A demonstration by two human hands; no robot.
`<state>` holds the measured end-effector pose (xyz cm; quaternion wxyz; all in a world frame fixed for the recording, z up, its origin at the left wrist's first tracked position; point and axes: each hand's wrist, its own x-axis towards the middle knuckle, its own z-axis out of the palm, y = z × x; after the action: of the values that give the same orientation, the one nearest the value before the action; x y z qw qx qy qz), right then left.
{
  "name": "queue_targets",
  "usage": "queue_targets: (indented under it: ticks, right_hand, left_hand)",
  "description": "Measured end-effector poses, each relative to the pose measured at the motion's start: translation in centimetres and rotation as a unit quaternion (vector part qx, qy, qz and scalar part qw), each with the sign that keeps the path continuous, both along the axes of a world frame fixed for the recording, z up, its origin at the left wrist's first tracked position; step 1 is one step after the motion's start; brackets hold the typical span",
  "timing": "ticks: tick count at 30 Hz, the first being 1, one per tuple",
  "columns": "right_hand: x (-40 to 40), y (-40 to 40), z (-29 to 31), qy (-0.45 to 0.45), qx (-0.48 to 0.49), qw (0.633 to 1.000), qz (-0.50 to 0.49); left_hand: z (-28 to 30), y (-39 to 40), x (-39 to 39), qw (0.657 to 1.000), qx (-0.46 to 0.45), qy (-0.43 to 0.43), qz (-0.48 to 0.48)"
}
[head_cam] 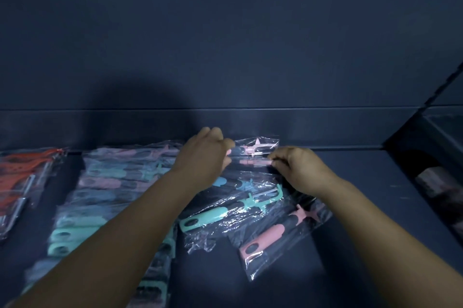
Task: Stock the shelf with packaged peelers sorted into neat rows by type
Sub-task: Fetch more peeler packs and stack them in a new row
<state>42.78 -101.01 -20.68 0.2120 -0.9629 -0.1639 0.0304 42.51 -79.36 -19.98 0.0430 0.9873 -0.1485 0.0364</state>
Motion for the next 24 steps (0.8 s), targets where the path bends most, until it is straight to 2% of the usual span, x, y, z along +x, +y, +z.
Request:
queue_targets:
  ticks: [3,7,9,11,13,15,17,24]
  right_hand:
    - [0.4,0.2,-0.5,-0.013,0.027,0.998,-0.046]
    - [1.2,0.7,-1.2,-0.019,0.066,0.987,-0.143]
    - [1.2,0.7,-1.0,-0.034,0.079,0.983,-0.162]
    - [0.5,0.5,-0.1,-0.039,0.086,0.987,-0.133]
    - [-1.0,0.4,0.9,0.007,0.092,0.994,-0.065]
    - [-2.7,0.3,1.5,0.076,0.074,0.994,0.009]
    - [-3.9,-0.2,1.3,0.104,0.041,0.993,0.047]
    - [-5.7,-1.9,1.6,0.143,-0.015,0.989,0.036]
  left_hand:
    - [0.0,-0.1,-0.5,0.998,-0.037,0.040,0.003]
    - [0.2,-0.4,-0.7,0.999,-0.036,0.015,0.014]
    - [0.6,-0.5,-1.1,0.998,-0.044,0.033,-0.007]
    - [1.1,-0.3,-1.7,0.992,-0.053,0.108,-0.044]
    - [1.2,-0.2,-2.3,0.984,-0.029,0.163,-0.065]
    - [0.8,-0.2,-2.5,0.984,-0.016,0.170,-0.054]
    - [0.4,-0.5,-2.5,0.986,-0.018,0.158,-0.047]
    - [0.4,-1.0,-2.7,0.987,-0.010,0.147,-0.058]
